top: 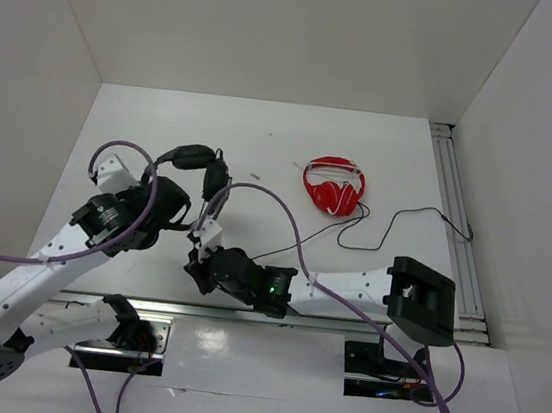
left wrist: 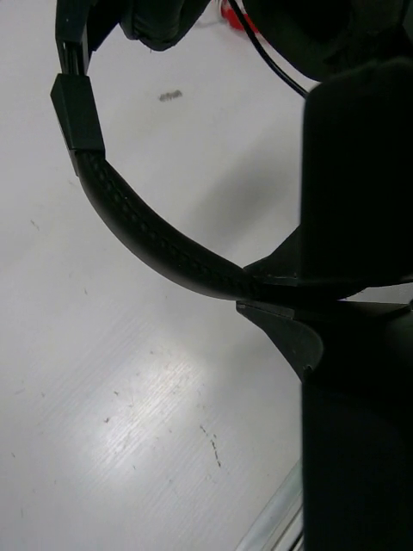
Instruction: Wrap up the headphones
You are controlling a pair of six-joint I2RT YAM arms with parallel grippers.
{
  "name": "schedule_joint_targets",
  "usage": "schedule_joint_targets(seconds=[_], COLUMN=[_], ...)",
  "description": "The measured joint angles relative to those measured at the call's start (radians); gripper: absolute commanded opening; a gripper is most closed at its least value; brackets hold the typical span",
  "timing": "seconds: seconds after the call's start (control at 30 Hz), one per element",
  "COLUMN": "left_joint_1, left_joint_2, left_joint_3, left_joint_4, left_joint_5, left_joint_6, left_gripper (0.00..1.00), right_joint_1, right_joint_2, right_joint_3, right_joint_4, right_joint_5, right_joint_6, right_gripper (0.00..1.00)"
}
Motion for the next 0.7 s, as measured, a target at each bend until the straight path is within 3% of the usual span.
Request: schedule_joint_targets(seconds=[0.2, 0.57, 0.7], left_joint_1=[0.0, 0.0, -0.001], left_joint_2=[0.083, 0.103, 0.11], left_joint_3=[0.004, -0.001, -0.045], left_joint_4=[-0.093, -0.144, -0.106], left_joint_5=[-0.01, -0.018, 0.008], left_joint_6=[-0.048, -0.058, 0.003], left_gripper=[0.0, 0.0, 0.0], right_joint_1=[0.051, 0.061, 0.061], right_joint_2=[-0.028, -0.166, -0.199], right_joint_3=[0.095, 0.127, 0.129], right_joint_4=[-0.079, -0.269, -0.308], right_joint_5=[-0.04, 0.071, 0.112], right_joint_6=[-0.054, -0.142, -0.193], right_gripper=[0.0, 0.0, 0.0])
